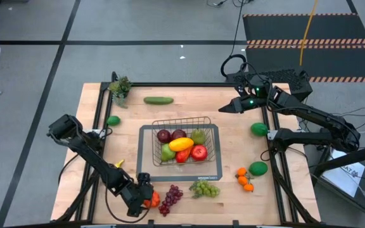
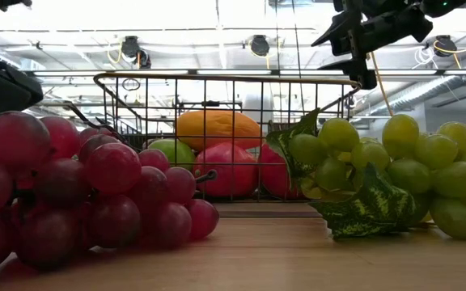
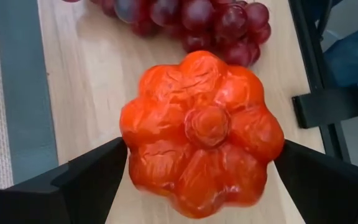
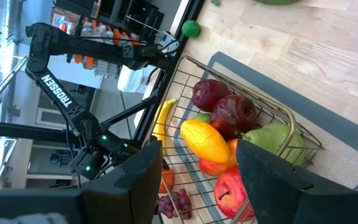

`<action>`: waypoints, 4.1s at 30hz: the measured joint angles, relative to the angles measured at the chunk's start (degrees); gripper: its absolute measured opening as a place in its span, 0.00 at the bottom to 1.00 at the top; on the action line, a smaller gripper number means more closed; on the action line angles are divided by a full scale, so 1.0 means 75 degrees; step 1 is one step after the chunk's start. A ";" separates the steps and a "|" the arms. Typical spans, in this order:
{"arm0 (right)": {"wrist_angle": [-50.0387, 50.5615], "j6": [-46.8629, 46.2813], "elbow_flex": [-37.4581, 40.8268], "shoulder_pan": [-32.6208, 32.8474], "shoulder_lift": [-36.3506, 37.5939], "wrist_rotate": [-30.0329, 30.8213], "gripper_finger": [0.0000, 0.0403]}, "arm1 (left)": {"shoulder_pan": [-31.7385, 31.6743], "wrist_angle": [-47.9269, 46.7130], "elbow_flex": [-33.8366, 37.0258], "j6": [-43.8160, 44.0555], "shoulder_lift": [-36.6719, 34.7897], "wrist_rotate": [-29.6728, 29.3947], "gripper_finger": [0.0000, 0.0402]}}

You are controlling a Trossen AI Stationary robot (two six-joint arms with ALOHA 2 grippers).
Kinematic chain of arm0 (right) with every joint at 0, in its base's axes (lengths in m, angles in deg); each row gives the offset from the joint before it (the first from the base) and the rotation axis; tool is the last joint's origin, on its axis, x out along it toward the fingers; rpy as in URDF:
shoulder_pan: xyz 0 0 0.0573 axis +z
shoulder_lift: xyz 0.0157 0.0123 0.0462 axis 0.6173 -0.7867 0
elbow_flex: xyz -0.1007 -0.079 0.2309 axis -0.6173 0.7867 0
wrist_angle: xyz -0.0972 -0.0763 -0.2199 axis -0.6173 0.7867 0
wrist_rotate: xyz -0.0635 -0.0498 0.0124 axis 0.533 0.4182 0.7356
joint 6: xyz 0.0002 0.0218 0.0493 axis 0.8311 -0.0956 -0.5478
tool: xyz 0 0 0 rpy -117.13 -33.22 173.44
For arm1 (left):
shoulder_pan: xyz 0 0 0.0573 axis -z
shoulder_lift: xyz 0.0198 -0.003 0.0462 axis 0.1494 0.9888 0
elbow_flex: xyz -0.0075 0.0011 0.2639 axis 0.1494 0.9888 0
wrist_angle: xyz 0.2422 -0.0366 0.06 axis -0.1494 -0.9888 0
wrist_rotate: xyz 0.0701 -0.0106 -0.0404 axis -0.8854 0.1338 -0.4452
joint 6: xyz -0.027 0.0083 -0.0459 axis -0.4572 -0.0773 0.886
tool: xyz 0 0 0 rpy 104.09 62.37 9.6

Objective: Build produce basket
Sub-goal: Put the orange squash into the gold wire basket

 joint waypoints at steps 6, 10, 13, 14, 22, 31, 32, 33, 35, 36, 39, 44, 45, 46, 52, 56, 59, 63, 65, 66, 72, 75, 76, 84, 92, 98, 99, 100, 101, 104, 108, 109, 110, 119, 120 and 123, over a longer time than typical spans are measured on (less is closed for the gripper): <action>0.0000 0.0050 0.0000 0.0000 0.0002 0.0000 0.50 | 0.0000 0.0000 0.0000 0.0012 0.0000 0.0000 0.93; 0.0000 0.0060 0.0000 0.0000 0.0002 0.0000 0.50 | 0.0000 0.0032 0.0000 -0.0057 0.0000 0.0267 0.84; 0.0000 0.0124 0.0000 0.0000 0.0002 0.0001 0.50 | 0.0000 0.0032 0.0000 -0.0111 -0.0016 0.0339 0.80; 0.0000 0.0145 0.0000 0.0000 0.0000 0.0002 0.50 | -0.0003 0.0023 0.0000 -0.0111 -0.0038 0.0353 0.80; 0.0000 0.0249 0.0000 0.0000 0.0002 0.0000 0.50 | -0.0188 -0.0053 -0.0023 -0.0084 -0.0579 0.0559 0.84; 0.0000 0.0600 0.0000 -0.0003 -0.0001 0.0003 0.50 | -0.0509 -0.0676 -0.0029 -0.0098 -0.2108 0.0571 0.80; 0.0000 0.0637 0.0000 0.0000 0.0002 0.0000 0.50 | -0.0534 -0.0731 -0.0026 -0.0130 -0.2303 0.0563 0.80; -0.0003 0.0679 0.0000 -0.0003 0.0002 0.0000 0.50 | -0.0578 -0.0749 -0.0026 -0.0199 -0.2506 0.0551 0.81; 0.0005 0.0774 0.0000 -0.0001 0.0001 0.0001 0.50 | -0.0687 -0.0717 -0.0026 -0.0230 -0.2868 0.0544 0.82; 0.0001 0.0821 0.0000 -0.0003 0.0002 0.0000 0.50 | -0.0739 -0.0724 -0.0026 -0.0218 -0.3034 0.0547 0.82; 0.0009 0.0991 0.0000 -0.0002 0.0000 0.0000 0.50 | -0.0834 -0.0782 -0.0026 0.0106 -0.3488 0.0561 0.83; 0.0026 0.1253 0.0000 -0.0003 0.0001 0.0002 0.50 | -0.0923 -0.0164 -0.0026 0.0932 -0.4109 0.0624 0.83; 0.0026 0.1257 0.0000 -0.0003 -0.0001 0.0000 0.50 | -0.0946 0.0077 -0.0028 0.1038 -0.4207 0.0605 0.83; 0.0028 0.1270 0.0000 -0.0003 0.0002 0.0000 0.50 | -0.0972 0.0315 -0.0029 0.1119 -0.4291 0.0553 0.83; 0.0029 0.1545 0.0000 -0.0003 0.0001 0.0000 0.50 | -0.1313 0.0715 -0.0342 0.1095 -0.4359 0.0434 0.83; 0.0026 0.1622 0.0000 -0.0003 0.0001 -0.0011 0.50 | -0.1715 0.0733 -0.0744 0.0905 -0.4353 0.0002 0.83; 0.0026 0.1671 0.0000 -0.0003 0.0000 -0.0024 0.50 | -0.2087 0.0739 -0.1072 0.0692 -0.4350 -0.0522 0.83; 0.0026 0.1822 0.0000 -0.0003 0.0002 -0.0046 0.50 | -0.2539 0.0814 -0.1459 0.0330 -0.4347 -0.1432 0.83; 0.0026 0.1864 0.0000 -0.0002 0.0001 -0.0048 0.50 | -0.2764 0.1010 -0.1622 0.0256 -0.4273 -0.2174 0.83; 0.0026 0.1879 0.0000 -0.0003 -0.0001 -0.0050 0.50 | -0.2847 0.1095 -0.1698 0.0255 -0.4220 -0.2617 0.83; 0.0026 0.1811 0.0000 0.0000 0.0002 -0.0060 0.50 | -0.3191 0.2017 -0.2021 -0.0816 -0.3685 -0.4375 0.83; 0.0026 0.1805 0.0000 0.0000 0.0002 -0.0099 0.50 | -0.3504 0.2834 -0.2025 -0.1526 -0.3385 -0.4903 0.83; 0.0026 0.1803 0.0000 0.0000 0.0002 -0.0176 0.50 | -0.3598 0.3176 -0.2025 -0.1698 -0.3291 -0.5059 0.83; -0.0032 0.1295 0.0000 0.0141 0.0019 -0.0236 0.50 | -0.4236 0.5573 -0.2028 -0.4032 -0.2876 -0.5220 0.83; -0.0082 0.0602 0.0000 0.0551 0.0074 0.0129 0.50 | -0.4869 0.6784 -0.2028 -0.7054 -0.3318 -0.5099 0.83; -0.0093 -0.0047 0.0000 0.1034 0.0075 0.1191 0.50 | -0.4999 0.6740 -0.2028 -0.8660 -0.3862 -0.4321 0.83; -0.0093 -0.0151 0.0000 0.1116 0.0075 0.1345 0.50 | -0.4981 0.6755 -0.2028 -0.8987 -0.3938 -0.4303 0.83; -0.0093 -0.0245 0.0000 0.1190 0.0075 0.1500 0.50 | -0.4951 0.6746 -0.2028 -0.9378 -0.4016 -0.4304 0.83; -0.0095 -0.0353 0.0000 0.1257 0.0075 0.1611 0.50 | -0.4919 0.6740 -0.2028 -0.9820 -0.4075 -0.4304 0.83; -0.0156 -0.0648 0.0000 0.1441 0.0075 0.1901 0.50 | -0.4876 0.6716 -0.2029 -1.1101 -0.4167 -0.4308 0.83; -0.0721 -0.1094 0.0000 0.1736 0.0078 0.2373 0.50 | -0.4942 0.6654 -0.2028 -1.1995 -0.4234 -0.4361 0.83; -0.0897 -0.1162 0.0000 0.1849 0.0078 0.2527 0.50 | -0.4972 0.6659 -0.2028 -1.2125 -0.4234 -0.4425 0.83; -0.1070 -0.1199 0.0000 0.1957 0.0078 0.2663 0.50 | -0.4981 0.6654 -0.2028 -1.2251 -0.4232 -0.4503 0.83; -0.1522 -0.1217 0.0000 0.2491 0.0078 0.3425 0.50 | -0.4980 0.6609 -0.2028 -1.3945 -0.4229 -0.4523 0.83; -0.1523 -0.1220 0.0000 0.2521 0.0078 0.3430 0.50 | -0.4980 0.6612 -0.2028 -1.4024 -0.4229 -0.4523 0.83; -0.1523 -0.1243 0.0000 0.2608 0.0078 0.3631 0.50 | -0.4980 0.6618 -0.2028 -1.4093 -0.4229 -0.4523 0.83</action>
